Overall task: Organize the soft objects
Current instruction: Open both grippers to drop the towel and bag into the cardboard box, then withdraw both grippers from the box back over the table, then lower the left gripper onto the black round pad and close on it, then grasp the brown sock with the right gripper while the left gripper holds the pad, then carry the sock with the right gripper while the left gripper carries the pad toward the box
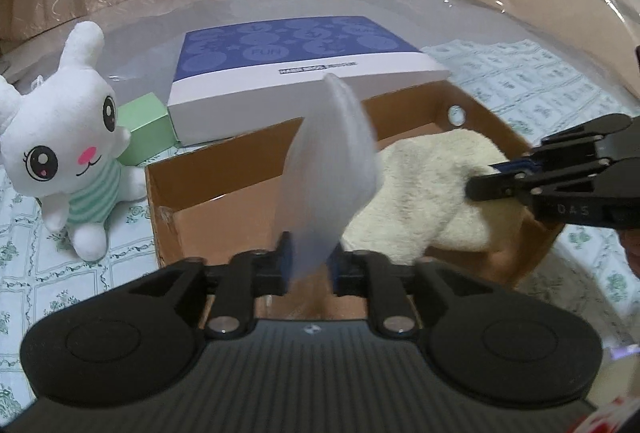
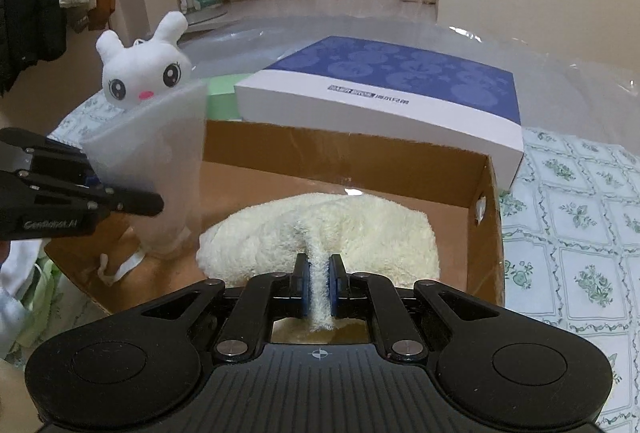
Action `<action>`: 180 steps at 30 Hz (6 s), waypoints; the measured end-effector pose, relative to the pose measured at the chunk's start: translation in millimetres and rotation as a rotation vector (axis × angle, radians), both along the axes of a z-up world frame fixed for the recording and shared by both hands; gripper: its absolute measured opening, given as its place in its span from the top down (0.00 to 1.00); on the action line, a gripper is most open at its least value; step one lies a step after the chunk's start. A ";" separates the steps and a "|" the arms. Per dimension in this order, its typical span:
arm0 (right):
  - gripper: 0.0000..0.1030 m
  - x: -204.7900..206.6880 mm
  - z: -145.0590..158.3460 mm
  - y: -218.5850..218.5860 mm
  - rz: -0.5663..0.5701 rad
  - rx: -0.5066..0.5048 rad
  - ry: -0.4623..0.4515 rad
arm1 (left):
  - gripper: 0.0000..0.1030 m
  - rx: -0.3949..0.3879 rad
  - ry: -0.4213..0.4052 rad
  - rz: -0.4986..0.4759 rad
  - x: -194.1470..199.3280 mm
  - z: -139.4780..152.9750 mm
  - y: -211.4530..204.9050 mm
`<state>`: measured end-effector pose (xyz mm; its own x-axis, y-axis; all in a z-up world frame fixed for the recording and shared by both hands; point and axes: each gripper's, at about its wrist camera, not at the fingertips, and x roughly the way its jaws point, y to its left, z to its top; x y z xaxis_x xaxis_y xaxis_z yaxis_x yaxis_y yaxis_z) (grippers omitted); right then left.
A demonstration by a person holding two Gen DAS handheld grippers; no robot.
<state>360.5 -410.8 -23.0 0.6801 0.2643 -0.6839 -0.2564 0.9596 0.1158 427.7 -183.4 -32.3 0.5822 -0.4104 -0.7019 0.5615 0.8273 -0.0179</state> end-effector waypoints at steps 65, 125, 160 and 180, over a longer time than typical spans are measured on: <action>0.37 -390.4 59.4 105.9 -0.106 0.157 -0.067 | 0.09 -0.070 -0.102 0.369 -411.9 48.2 155.5; 0.37 -285.1 -5.5 150.3 0.051 0.152 -0.005 | 0.39 0.082 -0.049 -0.037 -339.7 -31.6 140.0; 0.79 -231.7 -34.6 236.9 0.092 0.235 0.082 | 0.39 0.008 -0.101 0.205 -307.1 -7.6 221.0; 0.83 -294.5 22.9 165.6 -0.027 0.155 -0.022 | 0.39 -0.051 -0.082 0.158 -338.2 22.2 159.3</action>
<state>66.1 -245.2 -0.1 0.7028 0.3473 -0.6208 -0.2354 0.9371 0.2578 89.5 -24.1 -10.2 0.6964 -0.3436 -0.6301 0.4262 0.9043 -0.0220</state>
